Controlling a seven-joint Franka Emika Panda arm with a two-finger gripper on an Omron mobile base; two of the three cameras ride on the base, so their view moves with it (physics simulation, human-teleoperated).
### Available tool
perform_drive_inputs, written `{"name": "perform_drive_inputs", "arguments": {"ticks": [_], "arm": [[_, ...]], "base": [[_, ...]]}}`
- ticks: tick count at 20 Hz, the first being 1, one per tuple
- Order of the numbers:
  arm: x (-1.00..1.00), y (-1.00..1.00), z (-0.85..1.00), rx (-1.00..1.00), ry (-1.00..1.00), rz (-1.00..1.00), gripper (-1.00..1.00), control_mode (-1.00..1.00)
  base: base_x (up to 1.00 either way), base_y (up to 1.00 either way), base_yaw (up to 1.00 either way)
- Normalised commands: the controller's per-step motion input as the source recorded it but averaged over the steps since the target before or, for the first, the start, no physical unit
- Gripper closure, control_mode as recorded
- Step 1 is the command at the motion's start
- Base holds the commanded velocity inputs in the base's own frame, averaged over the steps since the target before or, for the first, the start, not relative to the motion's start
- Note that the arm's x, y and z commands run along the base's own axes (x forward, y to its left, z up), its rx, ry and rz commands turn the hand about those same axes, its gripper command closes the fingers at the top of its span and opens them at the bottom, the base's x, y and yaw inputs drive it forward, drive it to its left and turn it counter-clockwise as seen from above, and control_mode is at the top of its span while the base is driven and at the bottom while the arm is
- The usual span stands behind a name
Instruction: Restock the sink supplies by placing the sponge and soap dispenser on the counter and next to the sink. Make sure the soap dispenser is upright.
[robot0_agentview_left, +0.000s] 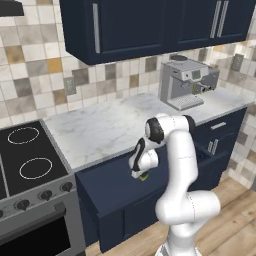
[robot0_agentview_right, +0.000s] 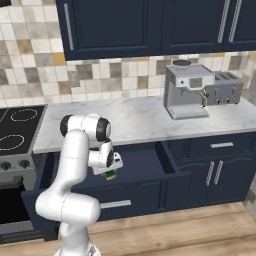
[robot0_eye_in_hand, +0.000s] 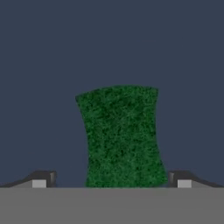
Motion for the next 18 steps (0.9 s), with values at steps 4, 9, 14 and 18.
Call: {"name": "perform_drive_inputs", "arguments": {"ticks": [4,9,14,18], "arm": [[0.24,0.04,-0.39,-0.01,0.00,0.00,-1.00,-1.00],[0.04,0.06,-0.45,-0.02,0.00,0.00,-1.00,-1.00],[-0.03,0.12,-0.48,-0.03,0.00,0.00,1.00,-1.00],[-0.38,0.01,-0.12,0.00,-0.02,0.00,1.00,-1.00]], "base": [[0.00,0.00,0.00],[0.00,0.00,0.00],[0.00,0.00,0.00],[0.00,0.00,0.00]]}}
